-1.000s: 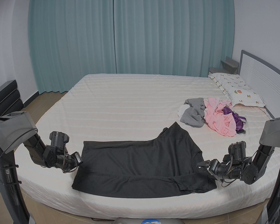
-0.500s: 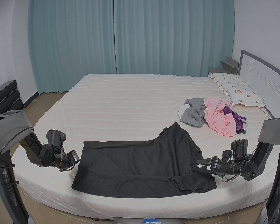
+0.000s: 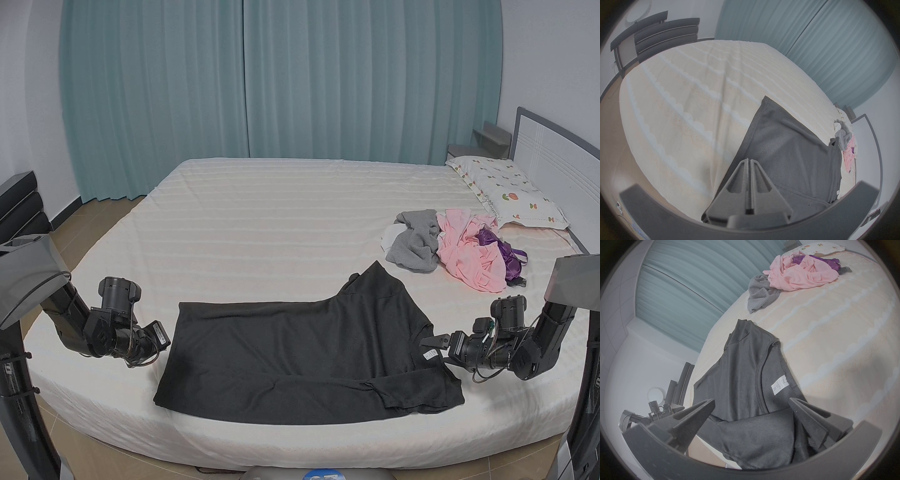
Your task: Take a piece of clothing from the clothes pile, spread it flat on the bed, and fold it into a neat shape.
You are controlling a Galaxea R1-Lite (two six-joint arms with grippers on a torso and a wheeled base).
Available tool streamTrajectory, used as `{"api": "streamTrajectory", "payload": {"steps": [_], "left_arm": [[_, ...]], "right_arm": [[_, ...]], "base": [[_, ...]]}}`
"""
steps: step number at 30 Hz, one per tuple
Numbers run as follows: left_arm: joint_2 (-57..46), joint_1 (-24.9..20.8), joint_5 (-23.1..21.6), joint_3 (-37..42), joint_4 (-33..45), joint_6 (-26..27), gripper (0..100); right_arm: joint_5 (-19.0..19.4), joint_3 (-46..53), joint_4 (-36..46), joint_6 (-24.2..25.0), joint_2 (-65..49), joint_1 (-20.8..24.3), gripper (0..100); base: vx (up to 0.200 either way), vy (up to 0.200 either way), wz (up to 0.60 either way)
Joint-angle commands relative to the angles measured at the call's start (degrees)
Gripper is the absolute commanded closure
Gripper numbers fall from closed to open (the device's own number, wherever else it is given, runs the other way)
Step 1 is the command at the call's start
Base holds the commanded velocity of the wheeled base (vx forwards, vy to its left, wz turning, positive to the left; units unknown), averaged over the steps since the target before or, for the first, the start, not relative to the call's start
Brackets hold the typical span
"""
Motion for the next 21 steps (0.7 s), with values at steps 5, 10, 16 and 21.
{"api": "streamTrajectory", "payload": {"steps": [5, 10, 16, 21], "left_arm": [[1.64, -0.26, -3.40, -0.74, -0.67, -0.25, 0], [3.75, -0.35, -6.82, -2.49, -0.58, -0.25, 0], [7.09, -0.61, -7.26, -6.19, -0.23, -0.34, 0], [7.97, -1.49, -6.91, -7.15, -0.23, -0.25, 0]], "right_arm": [[0.10, 0.36, -0.44, -0.19, 0.88, -0.37, 0], [0.10, 0.36, -0.44, -0.19, 0.88, -0.19, 0], [0.10, 0.36, -0.44, -0.19, 1.06, -0.19, 0], [0.10, 0.45, -0.44, -0.19, 0.97, -0.02, 0]], "base": [[0.000, 0.000, 0.00], [0.000, 0.000, 0.00], [0.000, 0.000, 0.00], [0.000, 0.000, 0.00]]}}
